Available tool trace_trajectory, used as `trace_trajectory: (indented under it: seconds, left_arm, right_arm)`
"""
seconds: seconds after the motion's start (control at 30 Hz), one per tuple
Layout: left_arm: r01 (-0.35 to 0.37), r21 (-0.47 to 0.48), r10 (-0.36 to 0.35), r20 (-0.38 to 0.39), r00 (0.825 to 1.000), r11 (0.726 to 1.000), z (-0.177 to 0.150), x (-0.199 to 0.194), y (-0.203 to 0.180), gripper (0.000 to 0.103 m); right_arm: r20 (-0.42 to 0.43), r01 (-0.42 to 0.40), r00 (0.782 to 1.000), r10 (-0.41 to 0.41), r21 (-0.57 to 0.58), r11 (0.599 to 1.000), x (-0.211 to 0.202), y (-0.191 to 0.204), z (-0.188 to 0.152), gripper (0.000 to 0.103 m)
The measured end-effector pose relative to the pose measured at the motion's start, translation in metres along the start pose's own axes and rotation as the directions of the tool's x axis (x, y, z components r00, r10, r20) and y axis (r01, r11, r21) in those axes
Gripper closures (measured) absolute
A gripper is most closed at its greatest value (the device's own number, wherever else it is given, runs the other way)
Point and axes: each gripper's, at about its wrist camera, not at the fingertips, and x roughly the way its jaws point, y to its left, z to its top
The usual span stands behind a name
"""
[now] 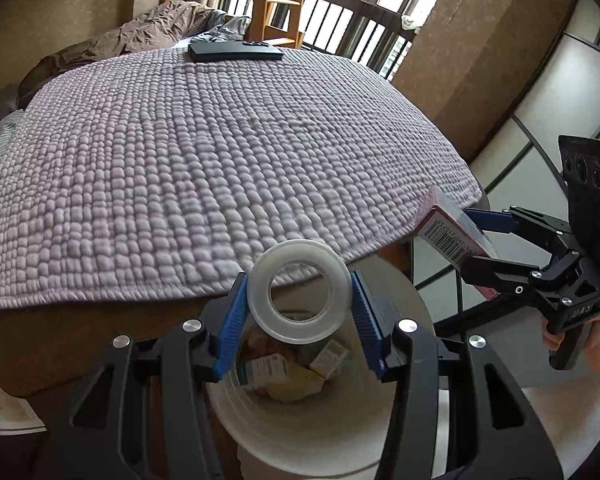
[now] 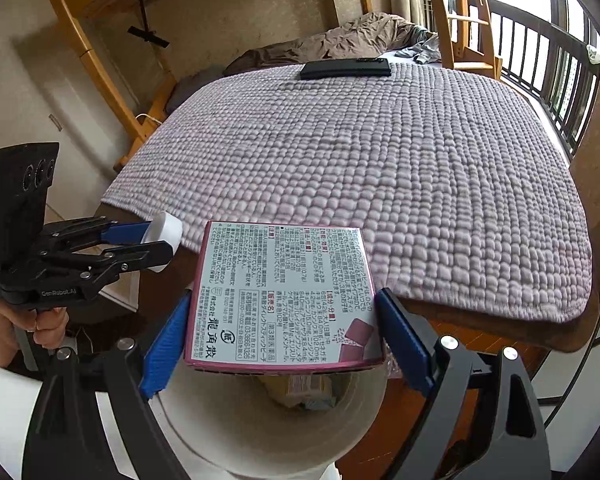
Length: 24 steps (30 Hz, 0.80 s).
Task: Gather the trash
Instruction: 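Carry the tape roll and pink-edged box over the white bin with both tools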
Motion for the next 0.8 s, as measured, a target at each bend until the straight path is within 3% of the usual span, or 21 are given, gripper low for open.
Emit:
trace_trajectory:
  seconds: [0.43, 0.8]
  left_arm:
    - [-0.013, 0.046, 0.016, -0.081, 0.997, 0.999, -0.031, 0.009, -0.017, 0.051]
    - [-0.039, 0.053, 0.047, -0.15, 0.988, 0.998, -0.05, 0.035, -0.018, 0.051]
  right_arm:
    - [-0.098, -0.035, 0.995, 0.033, -0.017, 0.999, 0.004, 0.01, -0.035, 0.016]
    - [-0.157, -0.046, 0.987, 0.044, -0.009, 0.999, 0.029, 0.011, -0.042, 0.015]
